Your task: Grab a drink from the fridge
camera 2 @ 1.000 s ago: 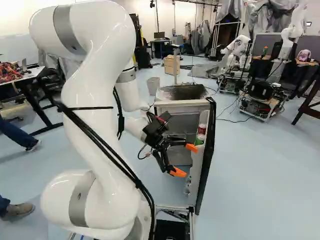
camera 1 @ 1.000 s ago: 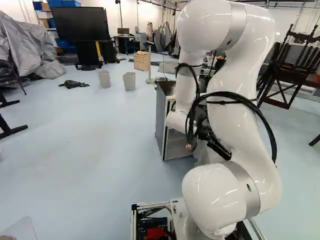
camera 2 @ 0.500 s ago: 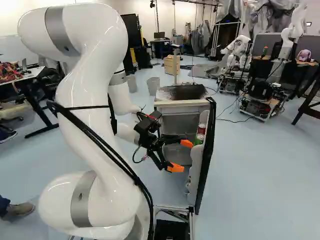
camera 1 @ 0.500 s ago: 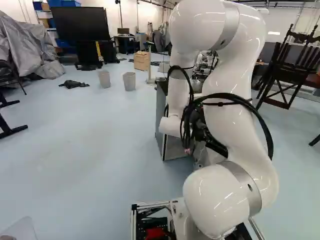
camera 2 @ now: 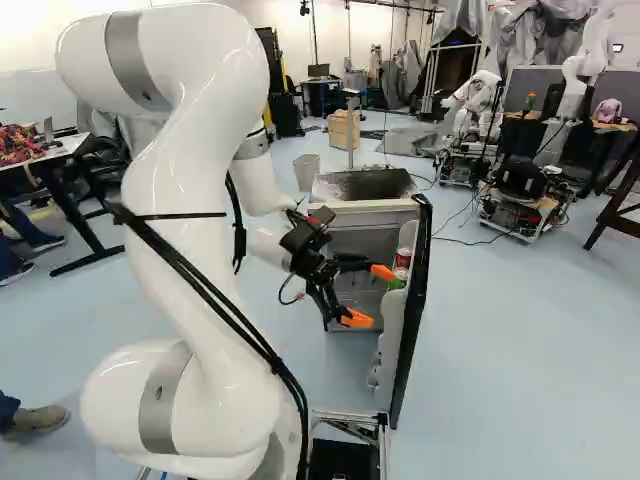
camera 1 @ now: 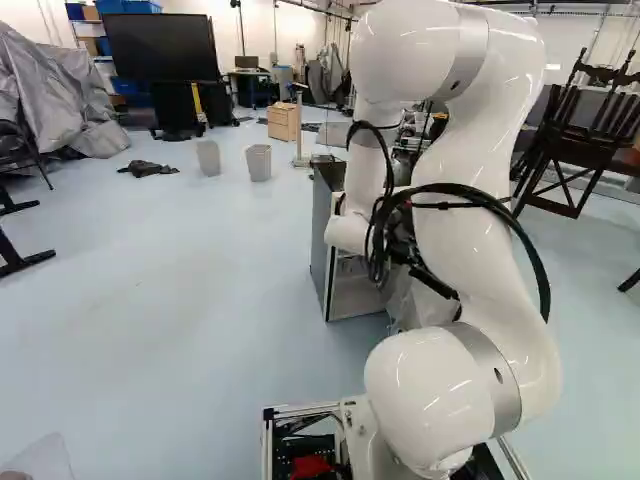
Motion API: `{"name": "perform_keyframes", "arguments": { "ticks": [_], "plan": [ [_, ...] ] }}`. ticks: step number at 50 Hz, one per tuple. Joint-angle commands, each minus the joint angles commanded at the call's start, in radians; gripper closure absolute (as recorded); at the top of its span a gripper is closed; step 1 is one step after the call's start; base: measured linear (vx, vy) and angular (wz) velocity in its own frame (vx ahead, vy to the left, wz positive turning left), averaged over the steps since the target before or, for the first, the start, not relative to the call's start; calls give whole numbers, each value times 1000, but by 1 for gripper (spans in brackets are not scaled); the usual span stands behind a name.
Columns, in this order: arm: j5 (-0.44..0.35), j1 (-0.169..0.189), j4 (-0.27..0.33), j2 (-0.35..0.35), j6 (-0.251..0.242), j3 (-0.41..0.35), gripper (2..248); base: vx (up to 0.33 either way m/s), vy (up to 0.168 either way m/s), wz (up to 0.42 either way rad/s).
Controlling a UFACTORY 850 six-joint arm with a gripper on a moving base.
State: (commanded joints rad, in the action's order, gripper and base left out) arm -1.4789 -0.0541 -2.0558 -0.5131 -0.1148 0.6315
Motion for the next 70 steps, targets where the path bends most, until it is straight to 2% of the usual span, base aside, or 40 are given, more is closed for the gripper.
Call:
{"name": "perform_keyframes", "arguments": {
  "ticks": [24,35,55,70],
  "plan": [
    [46,130,0,-39,0,157,3,0,0,0],
    [55,177,0,-60,0,222,3,0,0,0],
    [118,253,0,-99,0,327,3,0,0,0],
    [125,303,0,-130,0,401,3,0,0,0]
  ]
}}
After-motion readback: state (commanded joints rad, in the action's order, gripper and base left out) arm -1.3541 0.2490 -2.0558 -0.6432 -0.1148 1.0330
